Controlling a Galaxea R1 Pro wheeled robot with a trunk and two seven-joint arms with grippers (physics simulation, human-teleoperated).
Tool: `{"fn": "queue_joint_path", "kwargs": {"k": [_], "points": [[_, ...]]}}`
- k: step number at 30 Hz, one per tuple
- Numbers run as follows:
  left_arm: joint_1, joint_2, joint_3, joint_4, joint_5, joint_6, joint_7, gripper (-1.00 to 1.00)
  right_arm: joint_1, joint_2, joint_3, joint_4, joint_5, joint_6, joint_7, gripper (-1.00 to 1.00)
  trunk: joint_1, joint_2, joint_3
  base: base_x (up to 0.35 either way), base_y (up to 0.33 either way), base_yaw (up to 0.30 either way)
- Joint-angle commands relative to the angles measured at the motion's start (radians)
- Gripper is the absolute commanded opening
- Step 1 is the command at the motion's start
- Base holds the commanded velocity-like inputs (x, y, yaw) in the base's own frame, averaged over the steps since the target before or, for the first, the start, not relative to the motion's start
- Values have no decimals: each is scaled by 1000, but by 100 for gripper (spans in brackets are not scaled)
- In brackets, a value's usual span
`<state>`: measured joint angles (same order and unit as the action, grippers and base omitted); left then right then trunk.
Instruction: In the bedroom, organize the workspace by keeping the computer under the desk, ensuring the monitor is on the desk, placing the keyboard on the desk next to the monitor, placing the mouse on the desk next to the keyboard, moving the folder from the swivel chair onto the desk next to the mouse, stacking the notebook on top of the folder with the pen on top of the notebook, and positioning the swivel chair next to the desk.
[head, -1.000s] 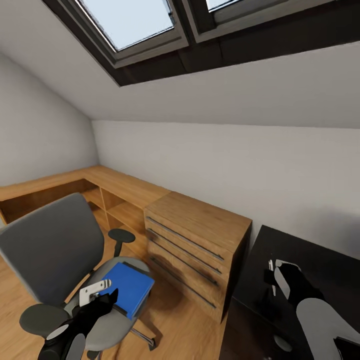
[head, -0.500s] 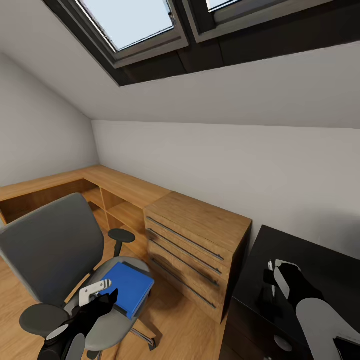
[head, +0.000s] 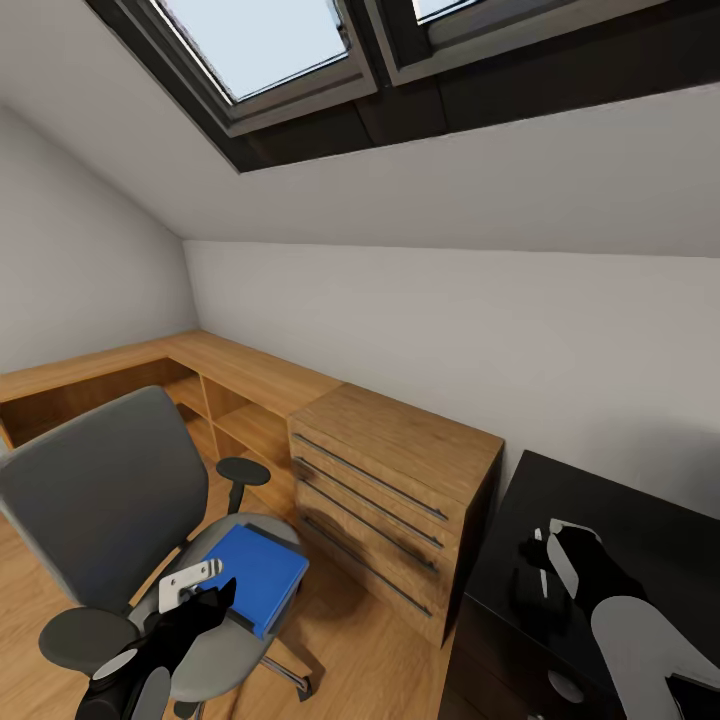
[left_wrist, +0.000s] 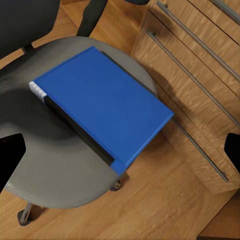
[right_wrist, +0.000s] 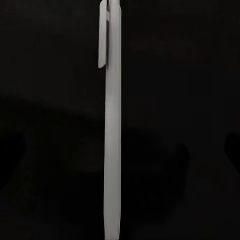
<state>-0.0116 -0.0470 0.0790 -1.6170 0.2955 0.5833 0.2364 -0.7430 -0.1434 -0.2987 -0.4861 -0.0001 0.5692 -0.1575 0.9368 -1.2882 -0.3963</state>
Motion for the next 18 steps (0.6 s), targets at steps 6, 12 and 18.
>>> {"fn": "queue_joint_path", "kwargs": {"k": [6, 12, 18], "points": [[-1, -1, 0, -1, 11, 4, 7, 100, 0, 1, -2, -4, 0, 5, -2, 100, 0, -1, -1, 0, 0, 0], [-1, -1, -1, -1, 11, 4, 7, 100, 0, 1, -2, -8, -1, 4, -1, 100, 0, -1, -1, 0, 0, 0], [-1, -1, 1, -1, 10, 3, 7, 100, 0, 0, -2, -11, -1, 3, -1, 100, -19, 34, 14, 0, 0, 0]]}}
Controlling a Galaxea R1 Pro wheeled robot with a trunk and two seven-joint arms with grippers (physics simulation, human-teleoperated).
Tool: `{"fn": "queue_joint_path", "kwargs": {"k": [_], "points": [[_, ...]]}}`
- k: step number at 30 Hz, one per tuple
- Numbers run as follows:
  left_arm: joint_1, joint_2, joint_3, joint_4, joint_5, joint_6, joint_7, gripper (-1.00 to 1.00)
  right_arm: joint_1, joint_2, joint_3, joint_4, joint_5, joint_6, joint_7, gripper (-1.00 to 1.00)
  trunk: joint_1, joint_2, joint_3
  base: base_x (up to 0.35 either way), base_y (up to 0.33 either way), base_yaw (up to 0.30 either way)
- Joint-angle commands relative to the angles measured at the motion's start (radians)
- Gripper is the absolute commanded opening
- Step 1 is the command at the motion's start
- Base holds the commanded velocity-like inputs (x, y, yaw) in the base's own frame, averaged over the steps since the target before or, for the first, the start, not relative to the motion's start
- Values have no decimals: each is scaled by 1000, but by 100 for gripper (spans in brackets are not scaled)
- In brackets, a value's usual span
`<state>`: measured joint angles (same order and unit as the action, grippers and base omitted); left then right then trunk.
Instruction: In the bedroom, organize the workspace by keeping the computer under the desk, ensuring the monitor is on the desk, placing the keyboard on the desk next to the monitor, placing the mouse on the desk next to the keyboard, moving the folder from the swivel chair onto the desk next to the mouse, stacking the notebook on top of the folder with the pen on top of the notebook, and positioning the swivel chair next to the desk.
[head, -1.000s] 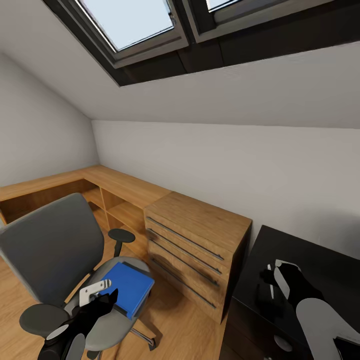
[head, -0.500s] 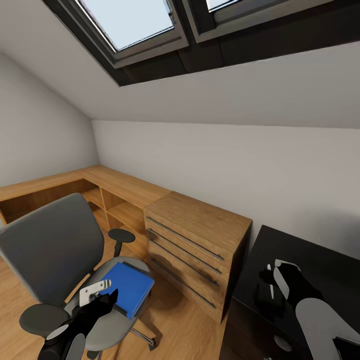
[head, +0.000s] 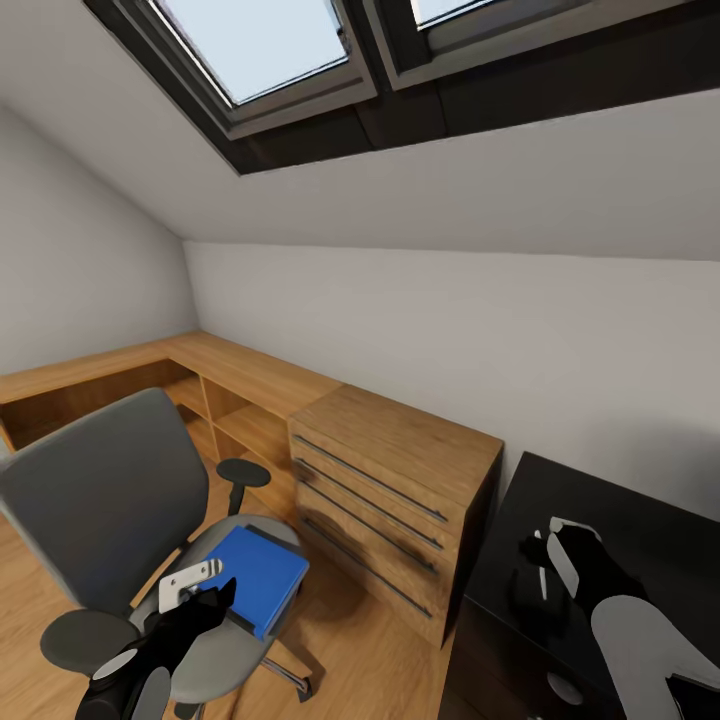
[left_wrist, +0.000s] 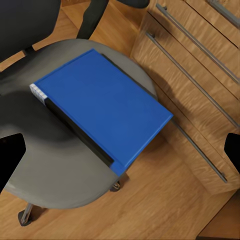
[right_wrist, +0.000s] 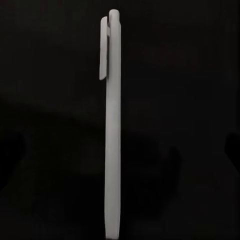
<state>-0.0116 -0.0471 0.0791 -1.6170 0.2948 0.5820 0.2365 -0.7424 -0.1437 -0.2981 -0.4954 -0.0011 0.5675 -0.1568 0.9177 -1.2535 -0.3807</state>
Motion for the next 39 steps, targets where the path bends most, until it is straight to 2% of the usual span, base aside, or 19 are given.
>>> {"fn": "queue_joint_path", "kwargs": {"k": [1, 13, 21, 31, 39], "points": [[-1, -1, 1, -1, 11, 4, 7, 100, -1, 1, -2, -2, 0, 5, -2, 100, -4, 6, 2, 0, 0, 0], [-1, -1, 1, -1, 11, 2, 7, 100, 0, 1, -3, -12, 0, 1, -1, 100, -50, 90, 40, 0, 0, 0], [-1, -1, 1, -1, 10, 1, 7, 100, 1, 6, -6, -123, -4, 6, -1, 100, -81, 146, 65, 0, 0, 0], [-1, -1, 1, -1, 10, 1, 7, 100, 5, 24, -7, -215, -8, 9, 2, 100, -119, 216, 96, 0, 0, 0], [-1, -1, 1, -1, 10, 1, 7, 100, 29, 62, -8, -340, -9, 10, 4, 100, -150, 272, 121, 0, 0, 0]]}}
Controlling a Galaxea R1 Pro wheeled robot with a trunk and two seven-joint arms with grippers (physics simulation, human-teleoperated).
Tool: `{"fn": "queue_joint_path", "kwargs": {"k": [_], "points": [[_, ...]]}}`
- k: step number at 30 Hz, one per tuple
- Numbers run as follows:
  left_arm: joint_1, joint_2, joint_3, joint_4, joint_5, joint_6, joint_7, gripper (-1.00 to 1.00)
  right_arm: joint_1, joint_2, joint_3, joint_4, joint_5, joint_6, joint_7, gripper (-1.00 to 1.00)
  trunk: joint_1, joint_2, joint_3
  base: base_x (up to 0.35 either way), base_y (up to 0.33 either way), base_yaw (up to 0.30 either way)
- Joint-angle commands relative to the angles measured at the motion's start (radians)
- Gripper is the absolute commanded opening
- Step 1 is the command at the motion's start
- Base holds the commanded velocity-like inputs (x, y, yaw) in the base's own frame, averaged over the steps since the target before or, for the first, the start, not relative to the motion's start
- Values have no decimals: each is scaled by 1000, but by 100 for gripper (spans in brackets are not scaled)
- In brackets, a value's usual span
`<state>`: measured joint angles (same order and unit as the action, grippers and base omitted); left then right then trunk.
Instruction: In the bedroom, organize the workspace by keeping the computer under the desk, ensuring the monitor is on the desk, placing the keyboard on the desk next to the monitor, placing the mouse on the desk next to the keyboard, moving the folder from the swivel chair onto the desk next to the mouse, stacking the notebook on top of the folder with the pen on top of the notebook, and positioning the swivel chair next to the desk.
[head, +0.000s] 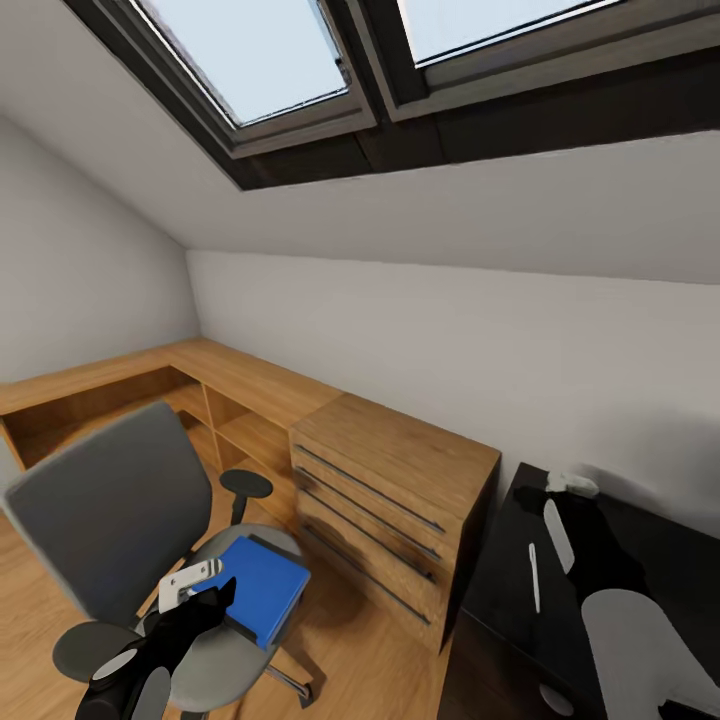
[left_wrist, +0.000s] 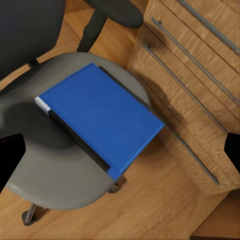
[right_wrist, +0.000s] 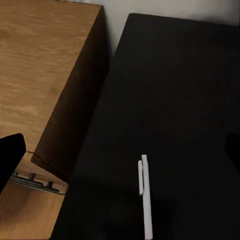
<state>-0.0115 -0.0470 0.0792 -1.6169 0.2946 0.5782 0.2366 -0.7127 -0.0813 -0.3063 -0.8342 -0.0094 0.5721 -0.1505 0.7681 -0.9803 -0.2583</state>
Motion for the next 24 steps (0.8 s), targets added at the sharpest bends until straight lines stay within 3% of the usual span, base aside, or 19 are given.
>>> {"fn": "queue_joint_path", "kwargs": {"k": [1, 16, 17, 23, 24], "points": [[-1, -1, 1, -1, 11, 4, 7, 100, 4, 3, 0, -11, -1, 5, -3, 100, -4, 6, 2, 0, 0, 0], [-1, 0, 2, -1, 11, 3, 7, 100, 26, 49, 3, -61, -1, 6, -3, 100, -61, 111, 49, 0, 0, 0], [-1, 1, 3, -1, 11, 3, 7, 100, 27, 62, 3, -66, 0, 6, -3, 100, -65, 118, 52, 0, 0, 0], [-1, 1, 4, -1, 11, 3, 7, 100, 27, 83, 3, -70, 2, 6, -3, 100, -88, 160, 71, 0, 0, 0], [-1, 1, 4, -1, 11, 3, 7, 100, 27, 97, 12, -70, 3, 6, -3, 100, -92, 167, 74, 0, 0, 9]]}}
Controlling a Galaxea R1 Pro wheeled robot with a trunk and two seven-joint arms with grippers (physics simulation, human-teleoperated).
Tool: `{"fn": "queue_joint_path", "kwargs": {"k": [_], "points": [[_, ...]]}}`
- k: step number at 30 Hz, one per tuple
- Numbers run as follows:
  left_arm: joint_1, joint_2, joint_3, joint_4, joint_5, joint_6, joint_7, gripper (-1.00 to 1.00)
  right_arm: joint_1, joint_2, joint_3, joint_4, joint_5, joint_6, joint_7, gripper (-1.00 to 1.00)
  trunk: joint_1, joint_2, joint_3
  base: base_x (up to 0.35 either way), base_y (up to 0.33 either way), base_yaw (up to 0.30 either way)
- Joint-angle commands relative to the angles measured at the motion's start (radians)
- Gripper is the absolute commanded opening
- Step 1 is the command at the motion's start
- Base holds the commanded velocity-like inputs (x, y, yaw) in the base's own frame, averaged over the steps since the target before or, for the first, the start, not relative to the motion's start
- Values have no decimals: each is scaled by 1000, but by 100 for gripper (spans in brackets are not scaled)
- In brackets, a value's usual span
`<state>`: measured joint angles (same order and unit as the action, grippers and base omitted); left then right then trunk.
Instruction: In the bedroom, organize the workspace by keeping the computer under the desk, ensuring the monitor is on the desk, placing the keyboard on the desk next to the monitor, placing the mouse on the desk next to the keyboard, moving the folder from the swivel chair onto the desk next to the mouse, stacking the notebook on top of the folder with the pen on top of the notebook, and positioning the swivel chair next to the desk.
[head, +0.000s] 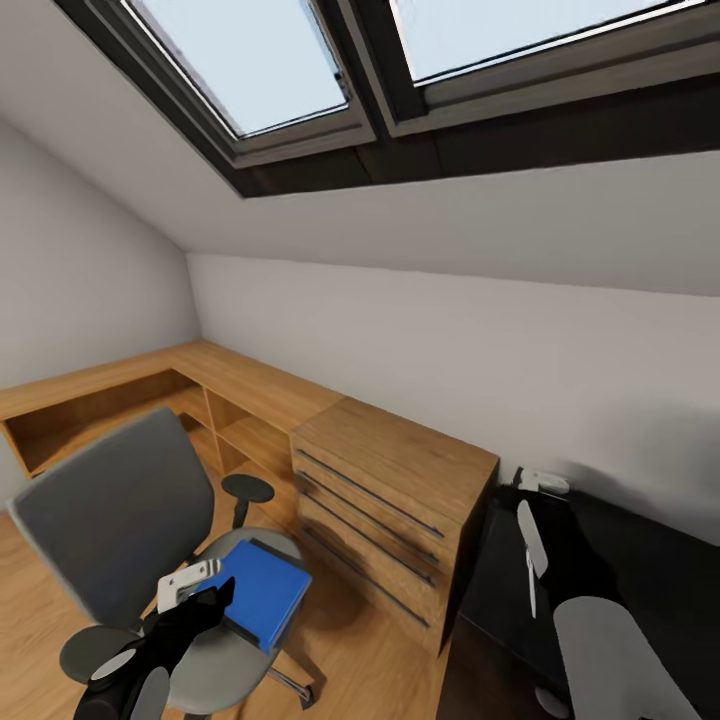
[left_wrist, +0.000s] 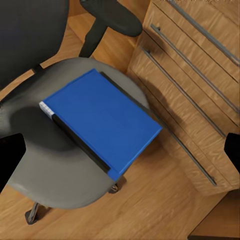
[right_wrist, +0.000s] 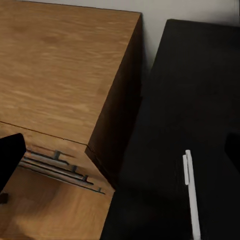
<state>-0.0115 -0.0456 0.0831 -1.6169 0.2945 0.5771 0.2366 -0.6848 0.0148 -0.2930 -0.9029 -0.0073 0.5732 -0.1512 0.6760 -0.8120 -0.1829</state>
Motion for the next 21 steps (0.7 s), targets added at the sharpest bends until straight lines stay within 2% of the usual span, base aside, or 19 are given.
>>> {"fn": "queue_joint_path", "kwargs": {"k": [1, 2, 6, 10, 12, 21], "points": [[-1, 0, 1, -1, 11, 4, 7, 100, -1, 4, 1, -2, 1, 5, -3, 100, 0, -1, -1, 0, 0, 32], [-1, 1, 27, -1, 12, 6, 7, 100, 4, 21, 75, 1, 3, 2, -4, 100, 0, -1, -1, 0, 0, 256], [-1, 0, 60, -1, 12, 6, 7, 100, 10, 24, 107, 2, 3, 1, -4, 100, 0, -1, -1, 0, 0, 267], [-1, 0, 85, -1, 13, 6, 6, 100, 14, 27, 115, 4, 3, 0, -3, 100, 0, -1, -1, 0, 0, 275], [-1, 0, 112, -1, 13, 6, 5, 100, 15, 27, 118, 4, 2, 0, -3, 100, 0, -1, -1, 0, 0, 171], [-1, 0, 134, -1, 14, 6, 4, 100, 16, 28, 120, 4, 1, 2, -2, 100, 0, -1, -1, 0, 0, 38]]}}
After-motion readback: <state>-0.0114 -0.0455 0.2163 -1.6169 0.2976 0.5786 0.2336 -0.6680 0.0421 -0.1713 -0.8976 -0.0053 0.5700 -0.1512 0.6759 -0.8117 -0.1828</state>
